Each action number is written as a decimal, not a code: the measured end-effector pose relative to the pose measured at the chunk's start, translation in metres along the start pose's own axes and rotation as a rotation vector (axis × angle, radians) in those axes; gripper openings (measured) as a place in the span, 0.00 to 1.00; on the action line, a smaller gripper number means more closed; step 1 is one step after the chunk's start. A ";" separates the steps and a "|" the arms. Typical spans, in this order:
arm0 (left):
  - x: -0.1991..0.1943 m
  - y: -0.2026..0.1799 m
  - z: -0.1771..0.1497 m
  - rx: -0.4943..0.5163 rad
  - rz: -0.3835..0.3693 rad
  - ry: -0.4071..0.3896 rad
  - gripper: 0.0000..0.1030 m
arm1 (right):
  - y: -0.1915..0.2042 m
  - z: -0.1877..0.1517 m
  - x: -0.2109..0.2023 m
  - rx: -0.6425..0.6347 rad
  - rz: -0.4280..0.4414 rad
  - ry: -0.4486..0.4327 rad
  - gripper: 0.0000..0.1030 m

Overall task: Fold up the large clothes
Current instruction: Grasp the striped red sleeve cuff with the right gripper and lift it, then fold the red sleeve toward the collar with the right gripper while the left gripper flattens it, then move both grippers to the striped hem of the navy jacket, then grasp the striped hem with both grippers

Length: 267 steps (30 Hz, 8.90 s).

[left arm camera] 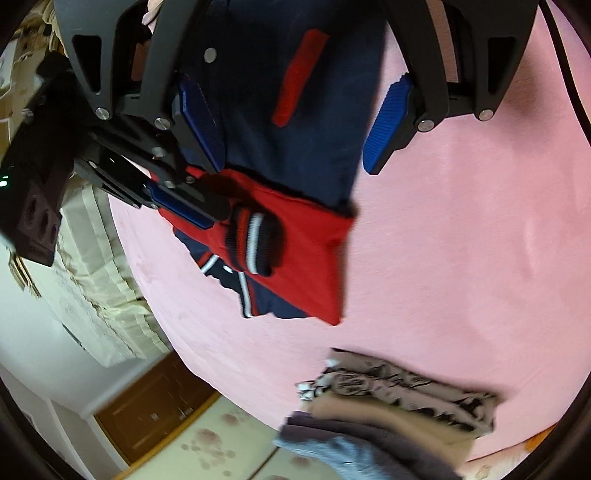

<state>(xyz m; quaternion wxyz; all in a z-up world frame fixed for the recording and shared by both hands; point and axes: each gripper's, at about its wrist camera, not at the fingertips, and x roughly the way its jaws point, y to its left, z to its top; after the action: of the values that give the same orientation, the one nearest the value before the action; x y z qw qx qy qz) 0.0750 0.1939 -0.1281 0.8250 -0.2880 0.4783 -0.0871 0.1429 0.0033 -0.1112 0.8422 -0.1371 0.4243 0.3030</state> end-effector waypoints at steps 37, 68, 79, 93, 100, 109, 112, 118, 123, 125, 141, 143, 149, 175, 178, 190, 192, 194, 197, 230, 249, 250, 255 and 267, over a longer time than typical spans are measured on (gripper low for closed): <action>0.026 -0.018 0.004 0.041 -0.027 0.034 0.74 | -0.164 -0.071 -0.030 0.602 0.044 0.066 0.33; 0.101 -0.041 0.050 0.146 0.131 0.048 0.74 | -0.179 -0.086 -0.036 0.583 -0.153 0.076 0.15; 0.080 -0.014 0.077 0.123 0.065 0.056 0.74 | -0.221 -0.094 -0.047 0.705 0.036 -0.003 0.33; 0.126 -0.021 0.111 0.123 0.033 0.131 0.09 | -0.230 -0.086 0.002 0.673 0.103 0.005 0.28; 0.105 -0.042 0.094 0.211 0.112 -0.046 0.06 | -0.214 -0.074 -0.029 0.601 -0.098 -0.121 0.03; 0.116 -0.038 0.097 0.177 0.186 0.012 0.41 | -0.211 -0.081 -0.011 0.619 -0.188 -0.008 0.10; 0.093 -0.040 0.100 0.144 0.174 -0.017 0.49 | -0.213 -0.079 -0.033 0.660 -0.170 -0.065 0.12; 0.070 -0.076 0.083 0.176 0.041 -0.055 0.49 | -0.172 -0.062 -0.042 0.570 -0.055 -0.115 0.12; 0.102 -0.096 0.063 0.243 0.081 -0.011 0.47 | -0.136 -0.046 -0.008 0.467 0.004 -0.057 0.12; 0.116 -0.089 0.059 0.257 0.143 0.013 0.47 | -0.135 -0.046 0.008 0.437 -0.063 -0.029 0.12; 0.098 -0.067 0.057 0.237 0.116 0.063 0.50 | -0.182 -0.075 -0.013 0.556 -0.127 -0.011 0.03; 0.084 -0.072 0.055 0.233 0.112 0.051 0.52 | -0.175 -0.073 -0.024 0.559 -0.111 -0.021 0.03; 0.033 -0.089 0.043 0.243 0.134 0.005 0.68 | -0.149 -0.072 -0.061 0.555 -0.095 -0.051 0.03; -0.079 -0.104 -0.068 0.306 0.259 -0.091 0.74 | -0.051 -0.113 -0.163 0.467 -0.151 -0.090 0.38; -0.083 -0.095 -0.075 0.290 0.262 -0.087 0.74 | -0.044 -0.122 -0.165 0.459 -0.158 -0.077 0.38; -0.053 -0.047 -0.109 0.224 0.294 0.079 0.74 | -0.024 -0.171 -0.154 0.456 -0.186 0.026 0.38; -0.049 -0.038 -0.115 0.215 0.287 0.090 0.74 | -0.023 -0.179 -0.151 0.460 -0.185 0.040 0.38; -0.047 -0.032 -0.119 0.205 0.282 0.099 0.74 | -0.023 -0.185 -0.149 0.459 -0.197 0.053 0.38; -0.044 -0.021 -0.124 0.177 0.252 0.110 0.74 | -0.024 -0.193 -0.147 0.459 -0.203 0.067 0.38; -0.025 0.030 -0.133 0.032 -0.061 0.149 0.74 | -0.075 -0.255 -0.131 0.633 -0.088 0.131 0.49; -0.003 0.015 -0.140 0.108 -0.035 0.218 0.58 | -0.078 -0.262 -0.119 0.612 0.056 0.120 0.24; -0.003 0.014 -0.140 0.108 -0.040 0.222 0.57 | -0.078 -0.262 -0.119 0.606 0.057 0.125 0.25; 0.000 0.010 -0.141 0.100 -0.064 0.235 0.57 | -0.083 -0.263 -0.114 0.611 0.084 0.146 0.28; 0.007 -0.004 -0.146 0.144 -0.099 0.279 0.22 | -0.072 -0.253 -0.106 0.538 0.053 0.200 0.39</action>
<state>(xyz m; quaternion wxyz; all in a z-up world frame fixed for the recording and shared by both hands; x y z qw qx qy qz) -0.0435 0.1306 -0.1858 0.7639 -0.2364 0.5658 -0.2011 -0.0200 -0.2181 -0.1812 0.7940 0.0731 0.5740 0.1862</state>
